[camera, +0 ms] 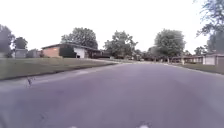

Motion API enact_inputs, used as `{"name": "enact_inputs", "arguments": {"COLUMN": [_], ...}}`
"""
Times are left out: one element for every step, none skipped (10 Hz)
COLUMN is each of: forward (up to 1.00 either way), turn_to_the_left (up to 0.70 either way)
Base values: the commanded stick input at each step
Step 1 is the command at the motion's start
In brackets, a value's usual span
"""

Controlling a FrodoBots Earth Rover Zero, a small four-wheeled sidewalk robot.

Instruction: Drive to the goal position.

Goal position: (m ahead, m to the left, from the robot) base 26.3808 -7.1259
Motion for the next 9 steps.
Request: {"name": "enact_inputs", "arguments": {"forward": [1.0, 1.0, 1.0, 1.0, 1.0, 1.0, 1.0, 1.0, 1.0], "turn_to_the_left": [-0.08, -0.21, -0.34, -0.31, -0.13, 0.0, 0.0, 0.0, 0.0]}}
